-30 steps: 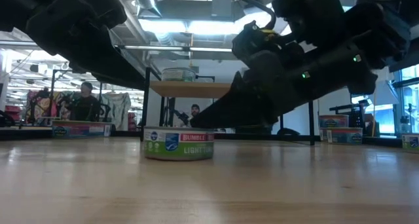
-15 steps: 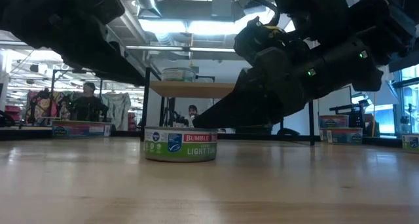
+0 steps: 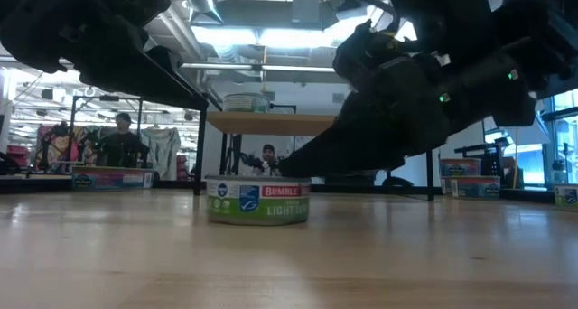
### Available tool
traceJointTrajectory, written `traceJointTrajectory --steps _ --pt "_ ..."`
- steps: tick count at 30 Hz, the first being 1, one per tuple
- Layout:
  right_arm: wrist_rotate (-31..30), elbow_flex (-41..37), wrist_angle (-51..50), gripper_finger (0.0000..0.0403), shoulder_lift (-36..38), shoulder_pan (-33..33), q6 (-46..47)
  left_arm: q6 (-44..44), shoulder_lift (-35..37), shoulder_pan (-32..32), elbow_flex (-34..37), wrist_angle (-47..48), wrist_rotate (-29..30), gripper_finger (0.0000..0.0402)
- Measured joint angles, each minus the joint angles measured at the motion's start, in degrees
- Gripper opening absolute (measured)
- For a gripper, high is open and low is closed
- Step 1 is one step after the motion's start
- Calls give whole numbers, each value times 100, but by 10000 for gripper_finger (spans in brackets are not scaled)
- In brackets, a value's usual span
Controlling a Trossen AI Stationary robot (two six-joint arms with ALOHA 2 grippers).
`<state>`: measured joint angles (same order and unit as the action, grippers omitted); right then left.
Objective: Stack canned seafood by type on shelf
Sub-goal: Stack the green white tuna can on top of the green white tuna can on the shelf
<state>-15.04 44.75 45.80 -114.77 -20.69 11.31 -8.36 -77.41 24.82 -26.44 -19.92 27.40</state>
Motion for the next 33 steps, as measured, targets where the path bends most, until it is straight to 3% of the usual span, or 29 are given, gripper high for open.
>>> traceJointTrajectory --steps 8,16,21,33 --pt "-32 -2 -474 161 241 0 111 -7 0 0 0 0 4 256" --pt "-174 3 -322 54 250 2 -54 -22 0 -70 0 0 9 257" --pt "-190 15 -556 12 449 -53 -107 -31 0 -98 0 1 9 255" --pt "-234 15 -1084 20 554 -111 24 -44 0 -98 -2 4 9 253"
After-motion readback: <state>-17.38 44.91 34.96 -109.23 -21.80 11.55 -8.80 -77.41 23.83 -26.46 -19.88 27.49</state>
